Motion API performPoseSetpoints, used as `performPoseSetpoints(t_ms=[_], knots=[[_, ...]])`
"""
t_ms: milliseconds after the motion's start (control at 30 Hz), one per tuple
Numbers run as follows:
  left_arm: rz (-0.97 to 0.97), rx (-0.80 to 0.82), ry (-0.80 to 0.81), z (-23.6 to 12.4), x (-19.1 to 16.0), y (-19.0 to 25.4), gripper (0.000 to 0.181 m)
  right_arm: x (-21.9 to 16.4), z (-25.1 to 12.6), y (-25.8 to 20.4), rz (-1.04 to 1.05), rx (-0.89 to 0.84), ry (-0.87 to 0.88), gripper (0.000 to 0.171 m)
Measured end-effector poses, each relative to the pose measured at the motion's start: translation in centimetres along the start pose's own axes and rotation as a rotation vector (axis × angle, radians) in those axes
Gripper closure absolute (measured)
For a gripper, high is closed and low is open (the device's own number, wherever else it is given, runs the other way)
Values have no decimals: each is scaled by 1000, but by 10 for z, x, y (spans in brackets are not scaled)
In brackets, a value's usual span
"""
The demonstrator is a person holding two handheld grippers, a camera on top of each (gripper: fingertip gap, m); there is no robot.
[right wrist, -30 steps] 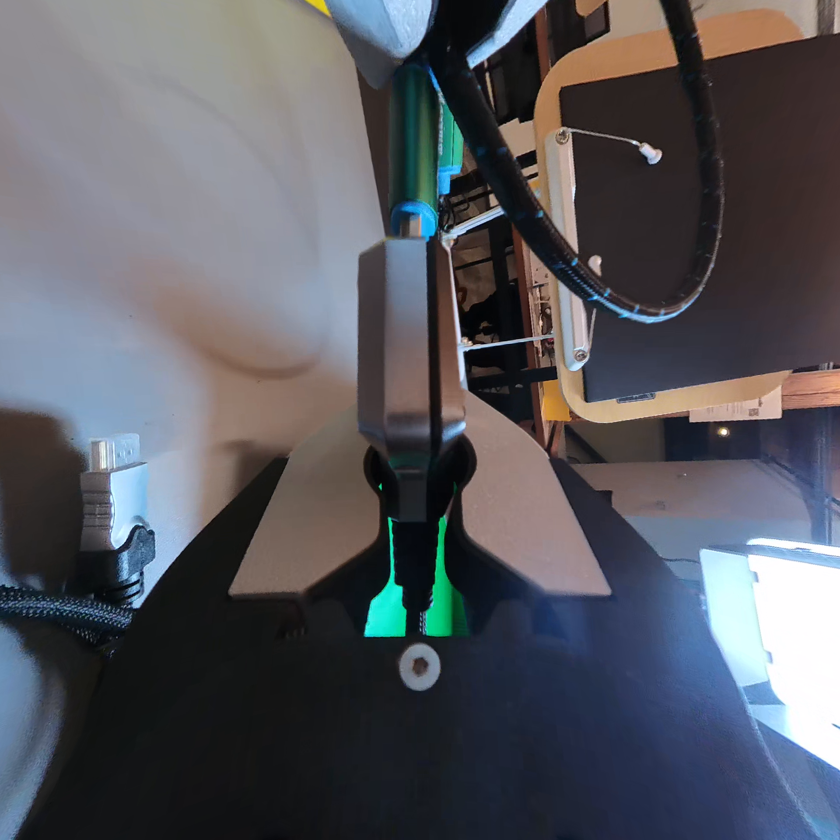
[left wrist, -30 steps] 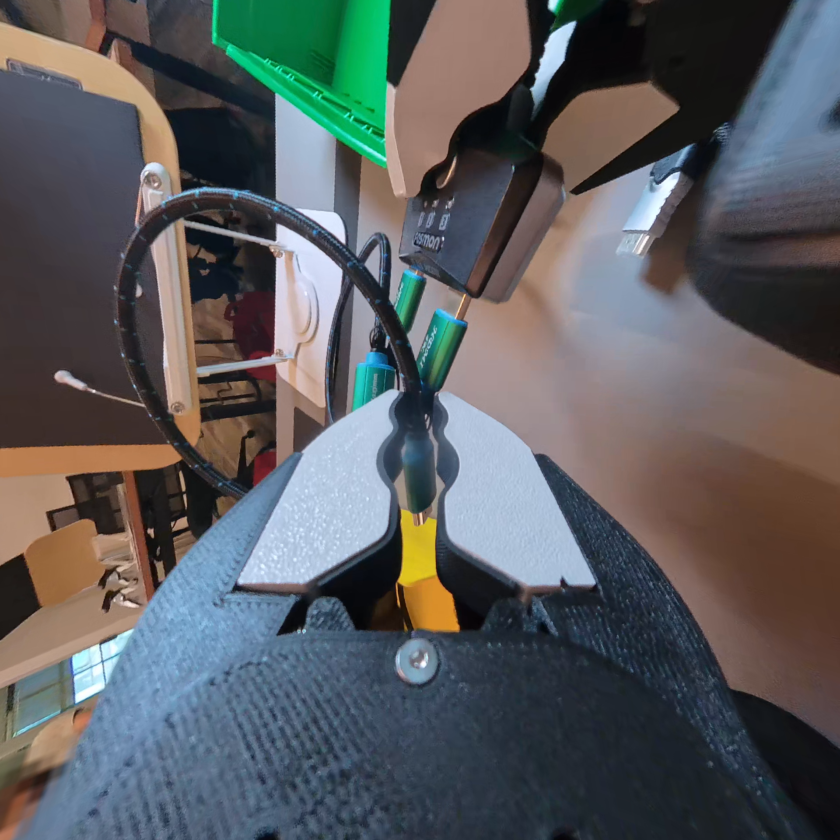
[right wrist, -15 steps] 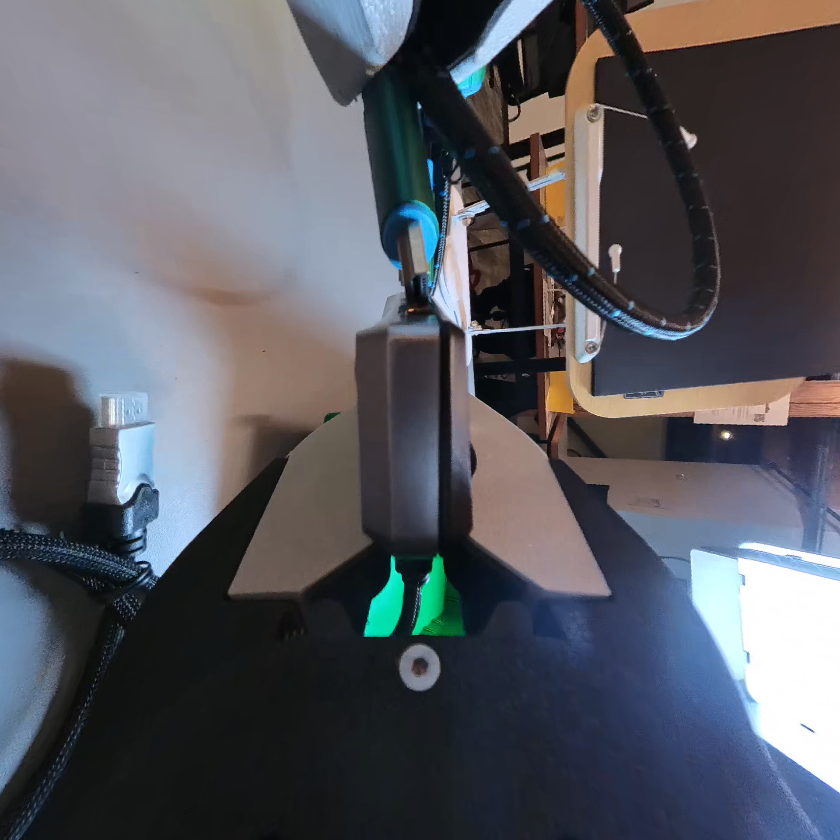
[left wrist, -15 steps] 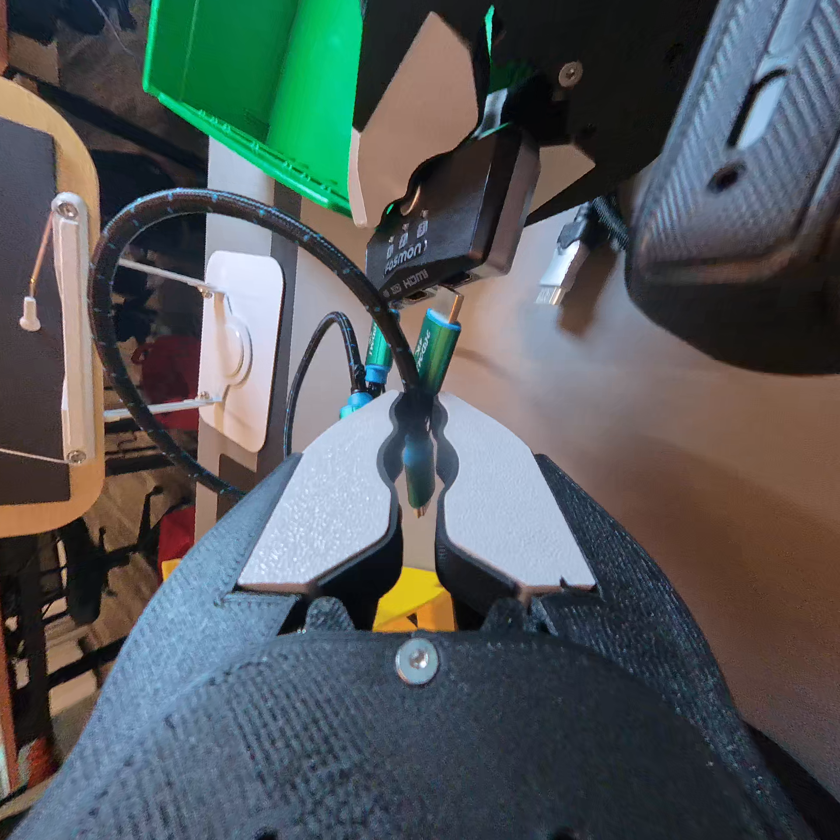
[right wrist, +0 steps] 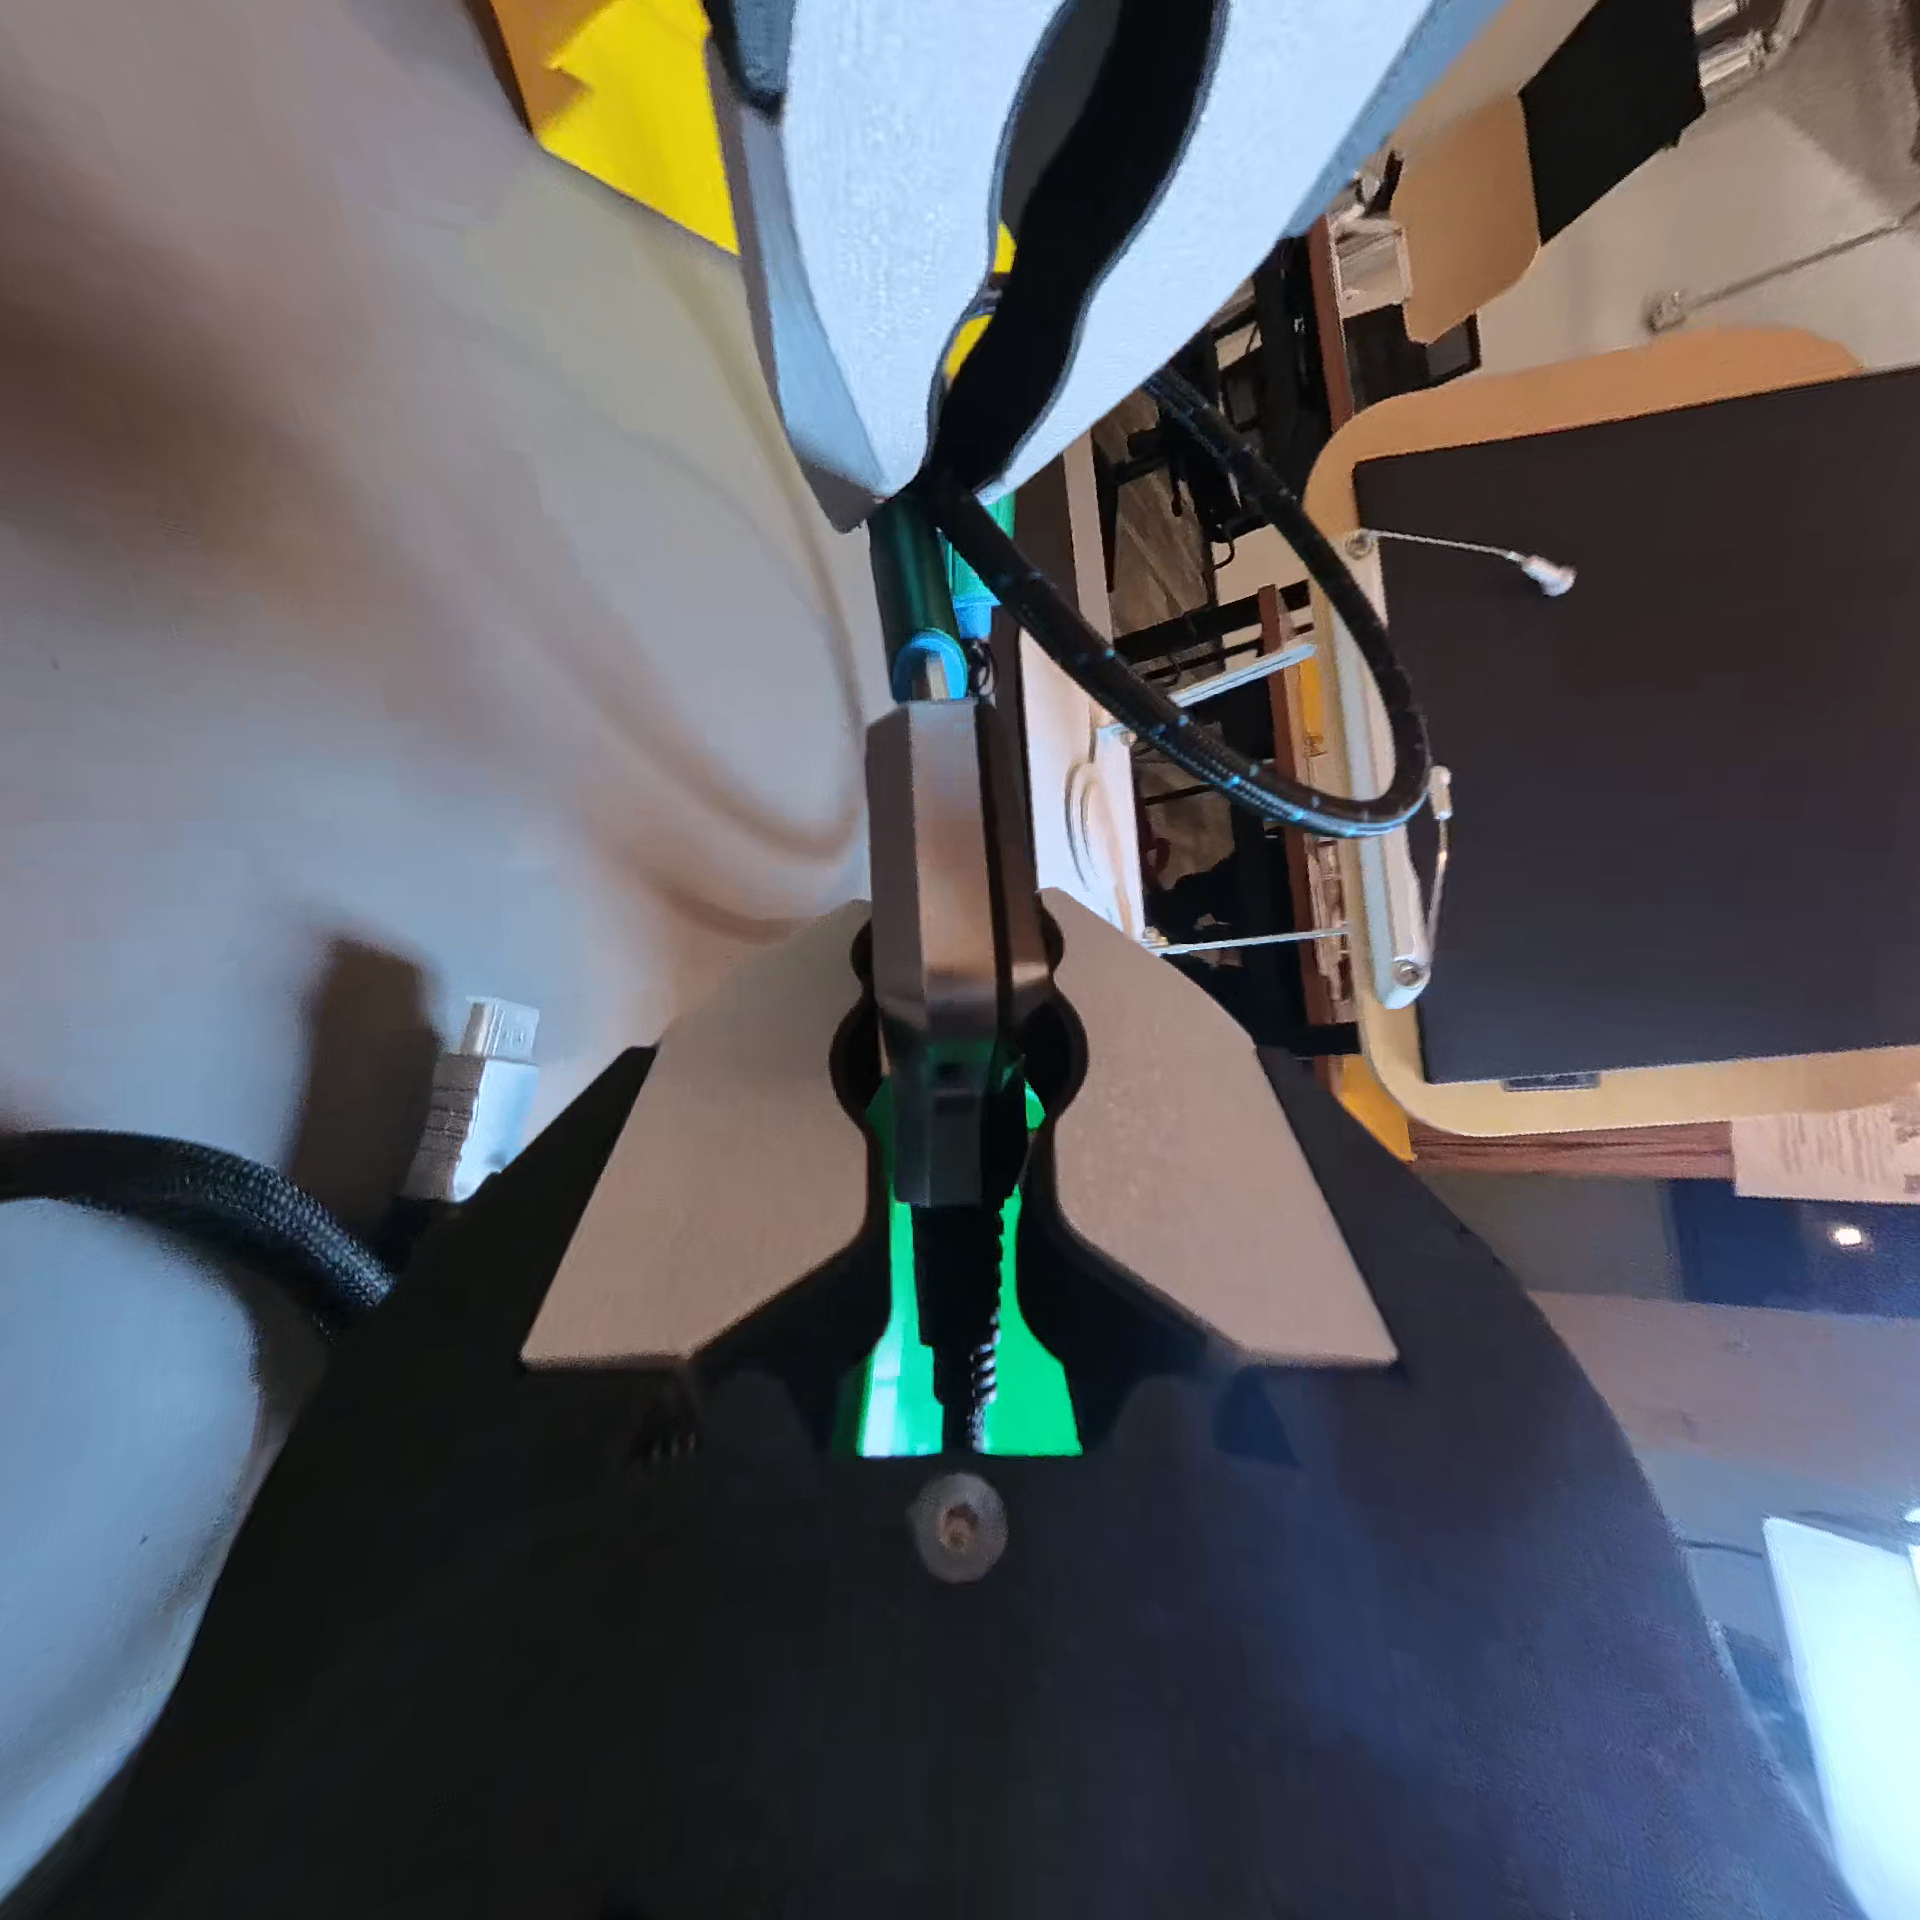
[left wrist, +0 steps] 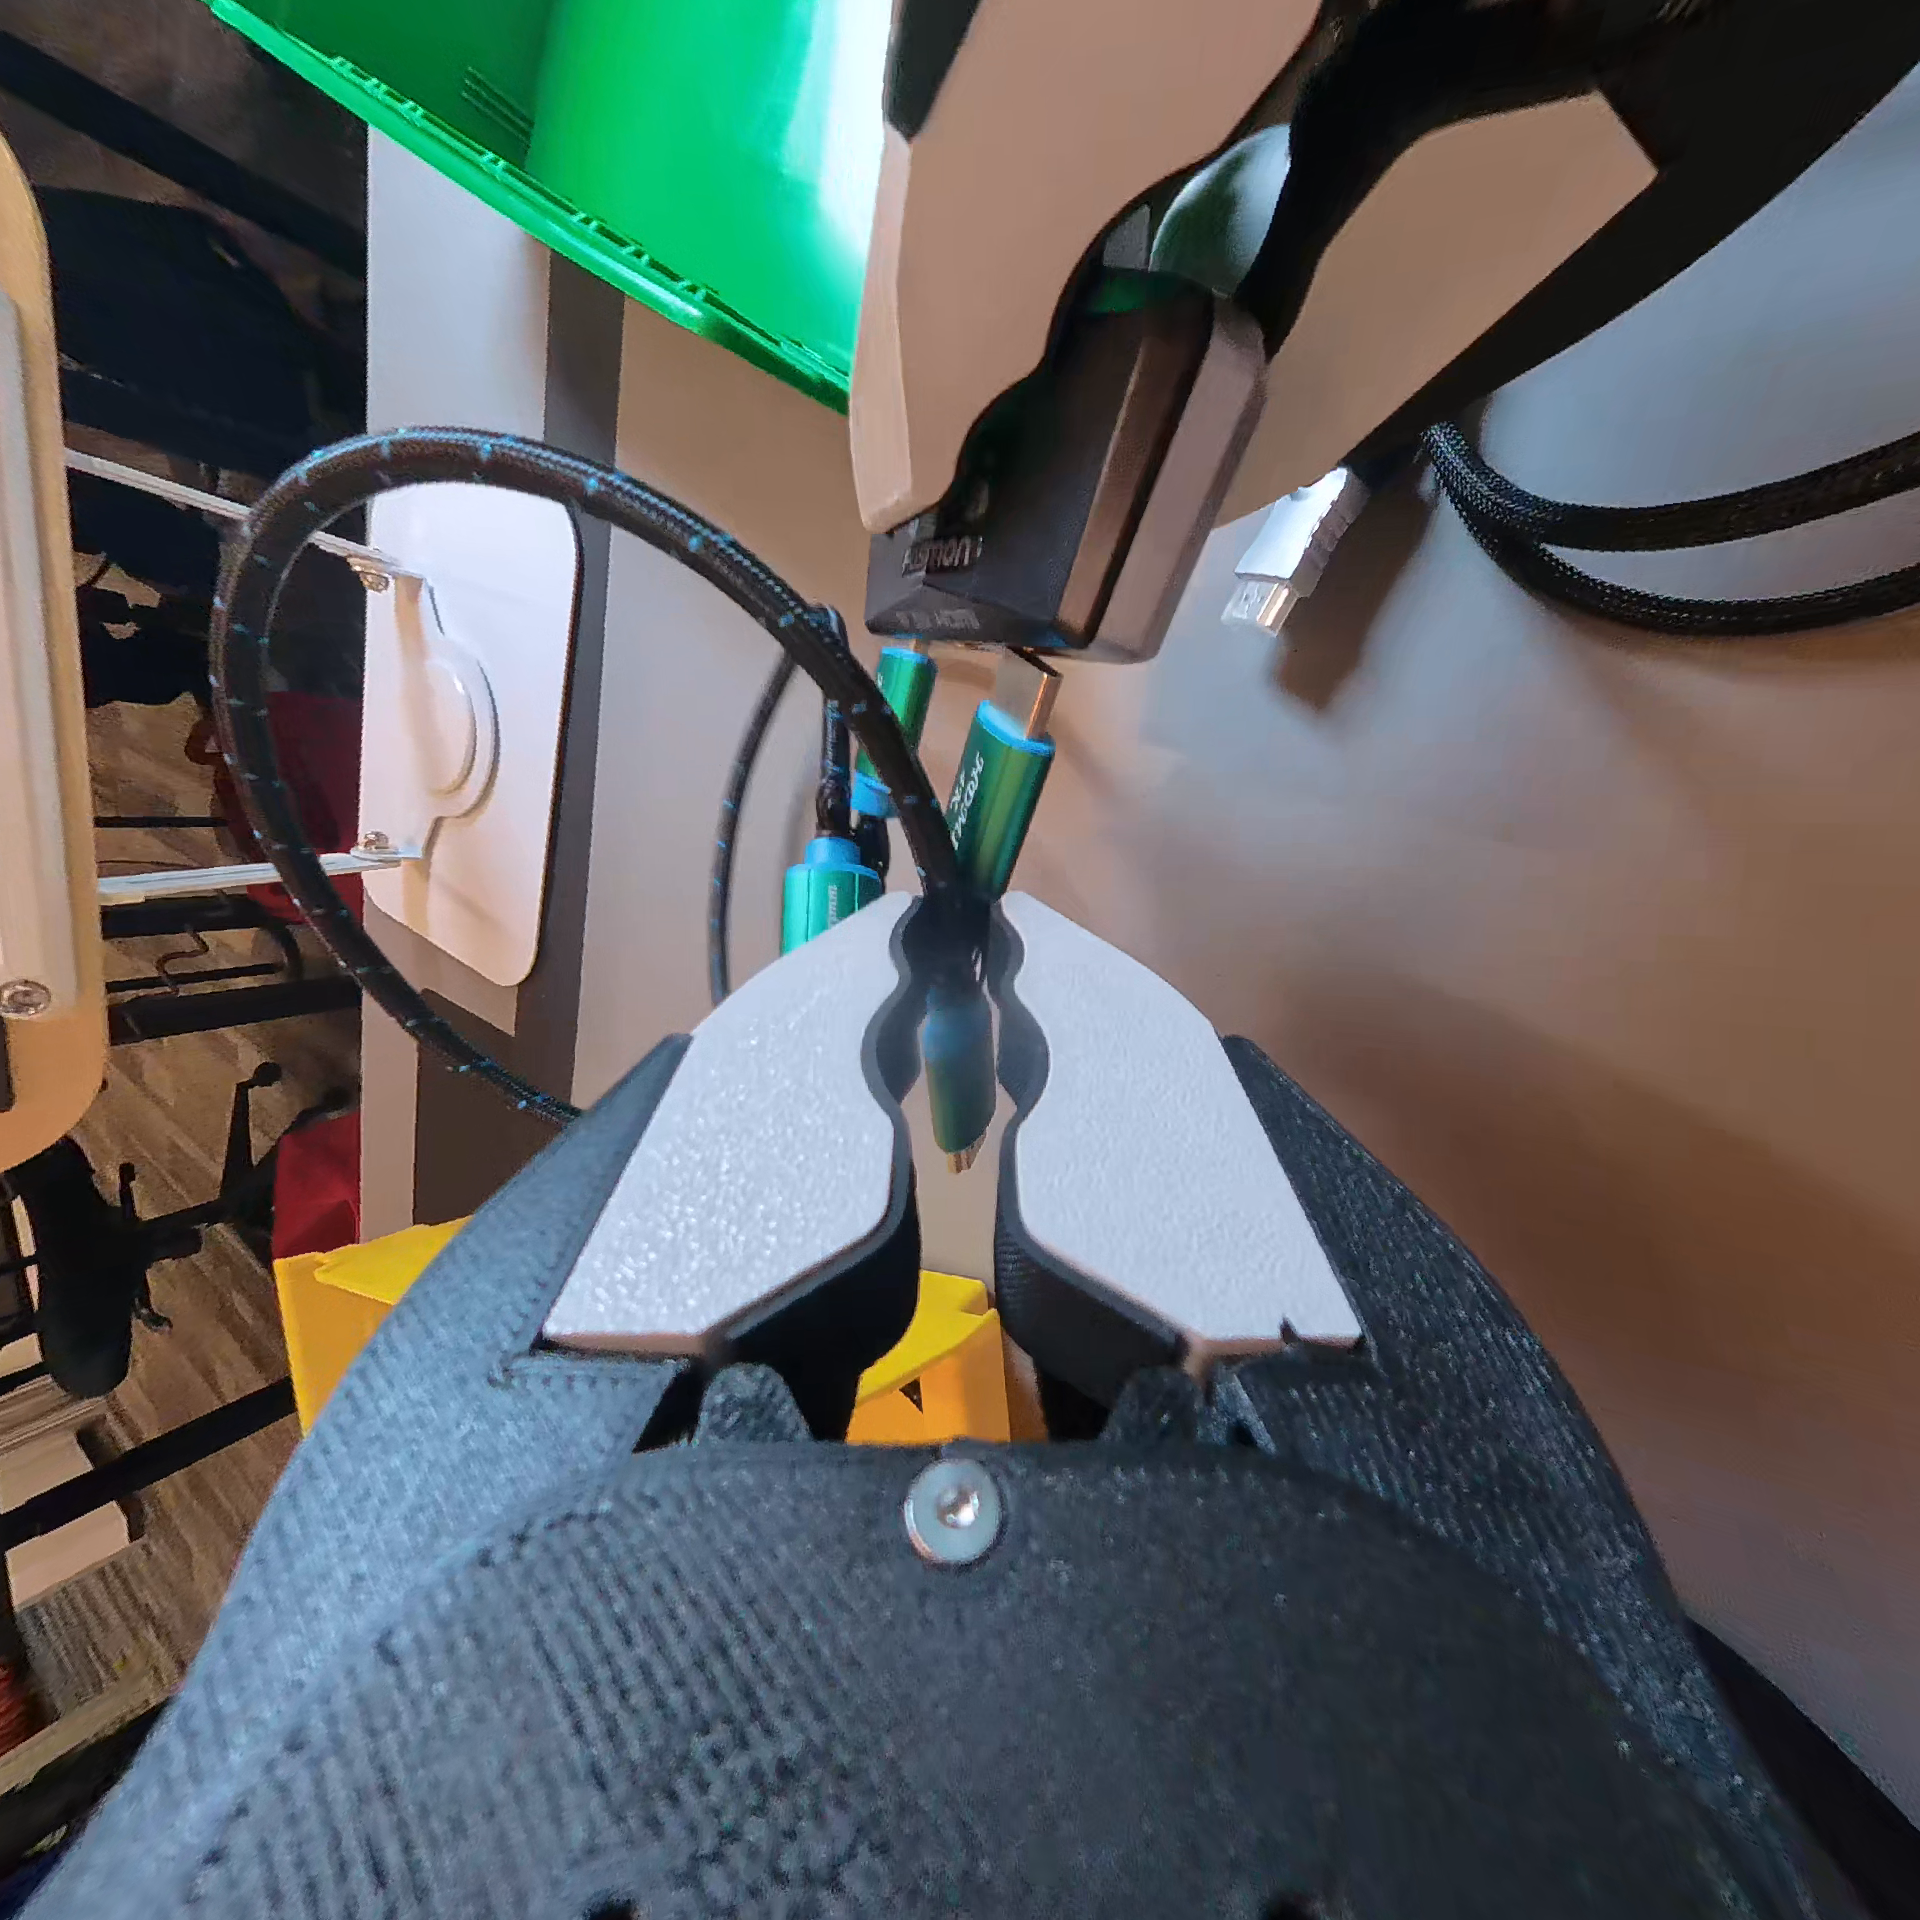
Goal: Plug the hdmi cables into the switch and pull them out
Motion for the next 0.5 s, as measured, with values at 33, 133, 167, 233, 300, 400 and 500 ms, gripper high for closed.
performPoseSetpoints(t_ms=[33, 133, 167, 233, 300, 400, 500], knots=[[-2, 2, -6, 0, 0, 0, 170, 1, 0, 0, -37, -10, -6, 148], [-35, 4, -38, -1, -4, 0, 171, 3, 3, 0, -122, -48, -71, 148], [-51, 0, -54, -1, -7, -1, 171, 3, 6, -1, -154, -58, -104, 148], [-50, -44, -95, 2, -15, 3, 171, 6, 12, -8, -213, -60, -121, 149], [-44, -80, -103, 3, -20, 6, 171, 5, 16, -13, -226, -51, -116, 149], [-26, -100, -56, -1, -15, 6, 171, 2, 15, -14, -209, -41, -90, 149], [-25, -95, 6, -8, -7, 5, 171, 3, 9, -11, -139, -54, 2, 149]])
Point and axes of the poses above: each gripper's, where its closed fingertips meet, z out along the fingers, x out of its top, y = z × x across the jaws, the point moved 3 cm from there along -z, back along the fingers, and after that the axes turned 6 degrees about y, right-handed, at the moved point
